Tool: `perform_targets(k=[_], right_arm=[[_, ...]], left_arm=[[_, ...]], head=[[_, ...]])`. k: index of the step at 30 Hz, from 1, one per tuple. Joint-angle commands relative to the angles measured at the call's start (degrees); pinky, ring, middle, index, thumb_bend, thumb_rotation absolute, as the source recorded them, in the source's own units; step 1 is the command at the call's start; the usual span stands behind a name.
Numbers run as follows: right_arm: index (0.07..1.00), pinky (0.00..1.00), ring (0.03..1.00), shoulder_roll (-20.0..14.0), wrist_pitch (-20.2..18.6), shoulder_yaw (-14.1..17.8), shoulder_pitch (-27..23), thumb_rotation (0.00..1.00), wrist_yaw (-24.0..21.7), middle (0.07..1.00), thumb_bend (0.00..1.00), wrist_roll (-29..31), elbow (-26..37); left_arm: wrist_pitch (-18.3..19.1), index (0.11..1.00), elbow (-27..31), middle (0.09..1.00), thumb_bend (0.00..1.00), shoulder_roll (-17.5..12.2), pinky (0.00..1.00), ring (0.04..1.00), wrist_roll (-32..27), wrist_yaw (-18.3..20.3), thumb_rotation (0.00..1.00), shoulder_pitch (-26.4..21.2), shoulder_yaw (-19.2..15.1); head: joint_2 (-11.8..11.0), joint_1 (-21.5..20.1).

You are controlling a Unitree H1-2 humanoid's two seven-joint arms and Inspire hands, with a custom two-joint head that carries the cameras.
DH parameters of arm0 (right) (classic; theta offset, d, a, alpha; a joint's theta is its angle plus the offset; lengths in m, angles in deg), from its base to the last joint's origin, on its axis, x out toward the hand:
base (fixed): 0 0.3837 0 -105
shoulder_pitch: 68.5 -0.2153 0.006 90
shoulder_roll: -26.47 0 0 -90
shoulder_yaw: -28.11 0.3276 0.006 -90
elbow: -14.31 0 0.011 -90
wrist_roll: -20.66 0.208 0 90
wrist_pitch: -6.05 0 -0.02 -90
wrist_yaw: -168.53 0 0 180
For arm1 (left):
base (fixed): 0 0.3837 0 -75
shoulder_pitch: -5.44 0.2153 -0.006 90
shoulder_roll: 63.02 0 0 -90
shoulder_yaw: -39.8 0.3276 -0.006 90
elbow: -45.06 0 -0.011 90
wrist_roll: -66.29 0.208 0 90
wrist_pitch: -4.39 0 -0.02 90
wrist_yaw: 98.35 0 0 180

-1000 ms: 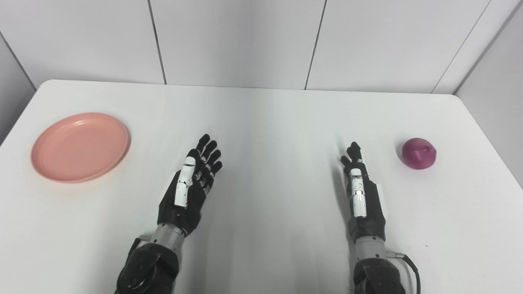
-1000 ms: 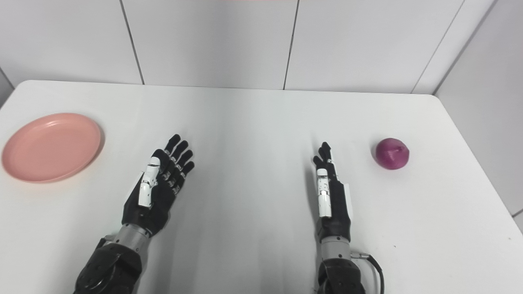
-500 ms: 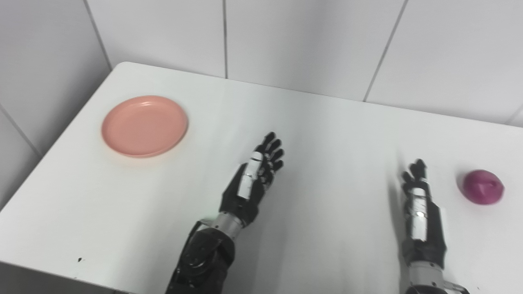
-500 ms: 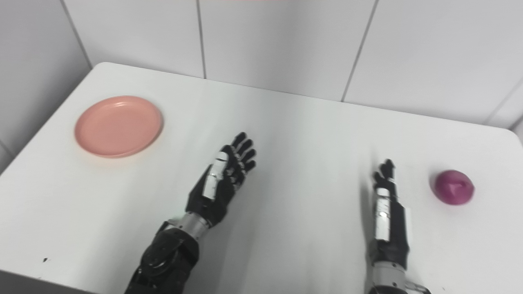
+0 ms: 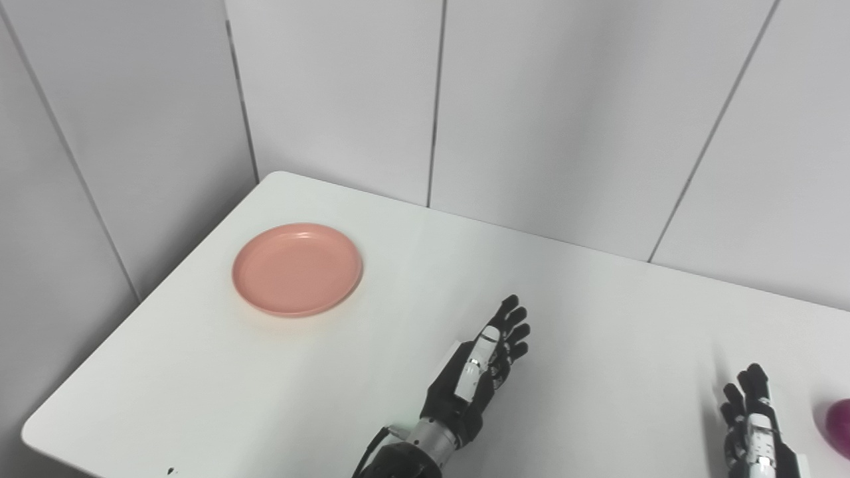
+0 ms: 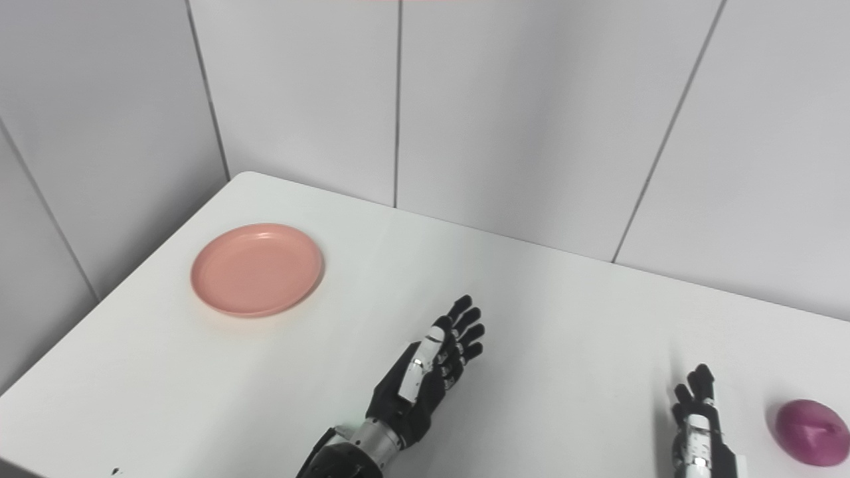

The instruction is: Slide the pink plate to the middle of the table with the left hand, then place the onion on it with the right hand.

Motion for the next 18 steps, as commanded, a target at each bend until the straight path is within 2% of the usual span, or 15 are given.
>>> perform_targets(k=[1,6,14,18], right_arm=[[0.950,0.98,0.943,-0.3,4.4,0.8,1.2,0.98,-0.1,0.958,0.45,0.0,-4.8],[0.931,0.96,0.935,-0.3,5.7,0.9,0.6,0.97,0.2,0.948,0.52,-0.8,-6.4],[0.921,0.96,0.933,0.2,6.0,1.2,0.2,0.93,0.3,0.947,0.51,-0.4,-7.1],[0.920,0.95,0.936,0.0,6.2,1.2,0.1,0.94,0.1,0.947,0.52,-0.4,-7.4]], left_arm=[[0.7,0.995,-4.8,0.997,0.43,2.4,0.97,0.981,0.9,-1.4,1.00,0.2,0.1],[0.1,0.995,-6.5,0.999,0.41,2.2,0.98,0.989,0.1,-1.4,1.00,-0.6,0.0],[-1.3,0.987,-7.6,0.996,0.43,1.8,0.97,0.983,0.1,-1.2,1.00,-1.1,0.2],[-1.4,0.986,-7.8,0.993,0.43,1.7,0.96,0.978,0.3,-1.3,1.00,-1.3,0.3]], head=[[-0.7,0.4],[-1.7,0.4],[-2.0,0.6],[-2.0,0.8]])
